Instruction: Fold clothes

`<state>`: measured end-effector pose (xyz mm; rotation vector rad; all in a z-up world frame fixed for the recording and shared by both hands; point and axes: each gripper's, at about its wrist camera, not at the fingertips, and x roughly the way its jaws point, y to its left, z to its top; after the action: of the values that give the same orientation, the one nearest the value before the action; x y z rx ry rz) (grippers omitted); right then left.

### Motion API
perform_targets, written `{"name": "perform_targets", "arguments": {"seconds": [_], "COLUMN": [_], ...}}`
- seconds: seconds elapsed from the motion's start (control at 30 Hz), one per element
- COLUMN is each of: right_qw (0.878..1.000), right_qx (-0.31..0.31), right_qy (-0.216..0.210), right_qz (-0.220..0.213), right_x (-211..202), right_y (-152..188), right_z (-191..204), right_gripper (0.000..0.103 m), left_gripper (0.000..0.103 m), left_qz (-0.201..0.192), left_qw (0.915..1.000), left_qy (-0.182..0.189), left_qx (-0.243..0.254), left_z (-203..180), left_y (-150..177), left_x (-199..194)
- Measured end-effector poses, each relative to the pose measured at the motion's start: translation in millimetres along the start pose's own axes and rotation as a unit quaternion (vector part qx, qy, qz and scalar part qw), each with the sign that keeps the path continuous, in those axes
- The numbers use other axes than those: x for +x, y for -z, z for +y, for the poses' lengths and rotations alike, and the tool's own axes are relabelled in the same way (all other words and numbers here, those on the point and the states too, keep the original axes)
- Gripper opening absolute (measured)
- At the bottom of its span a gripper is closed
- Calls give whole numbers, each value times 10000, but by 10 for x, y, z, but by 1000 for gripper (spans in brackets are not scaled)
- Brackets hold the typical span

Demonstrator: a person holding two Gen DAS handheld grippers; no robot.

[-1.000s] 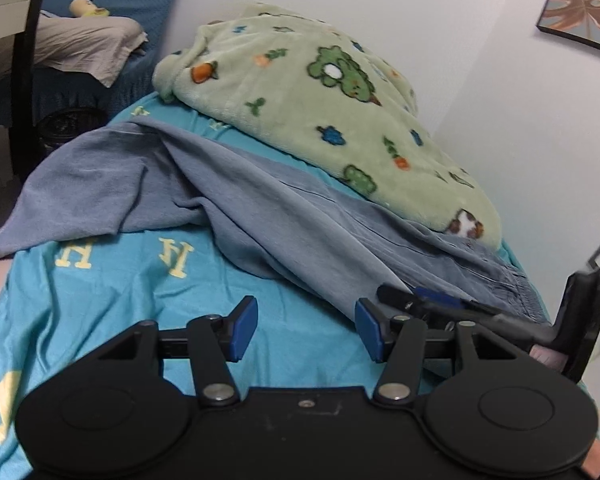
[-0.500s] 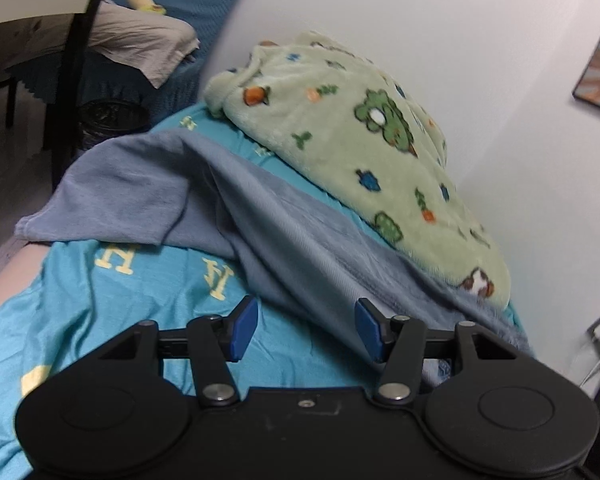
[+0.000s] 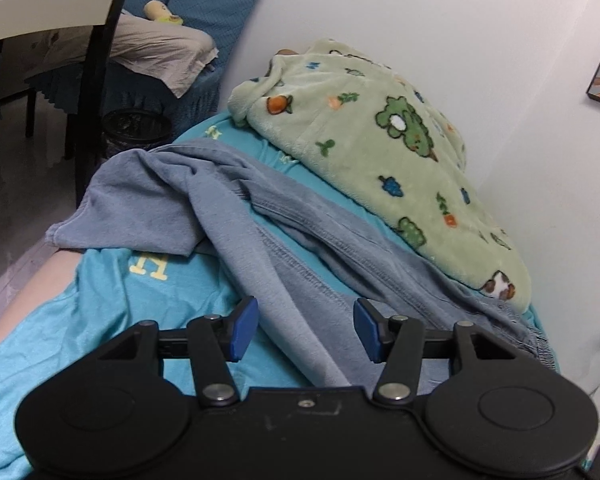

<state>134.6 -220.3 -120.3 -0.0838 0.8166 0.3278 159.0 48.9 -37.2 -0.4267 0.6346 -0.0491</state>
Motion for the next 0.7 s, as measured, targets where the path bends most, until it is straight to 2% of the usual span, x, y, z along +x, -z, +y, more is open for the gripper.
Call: {"name": "perform_targets", "arguments": {"seconds": [0.2, 0.37, 0.5, 0.7], "right_qw": [9968, 9923, 9862, 9780], "right_qx": [673, 957, 1435, 1862], "right_qy": [35, -123, -217, -305], "right_qz": [-440, -780, -795, -886], "right_x": [-229, -218, -109, 38], "right_y": [0, -31, -80, -125], "right_z": [-13, -111, -281, -450], "right_gripper": [18, 23, 23, 23], "left_gripper": [49, 49, 49, 49], "left_qz": [39, 140, 103, 135], "left_qw": [9992, 9970, 9938, 9905], "left_qy": [-367, -710, -1105, -1369], "left_qx": [137, -272, -39, -45], "left_z": [48, 299, 390, 602], "left_y": [-66, -332, -469, -644], "left_x": [164, 553, 899, 1424]}}
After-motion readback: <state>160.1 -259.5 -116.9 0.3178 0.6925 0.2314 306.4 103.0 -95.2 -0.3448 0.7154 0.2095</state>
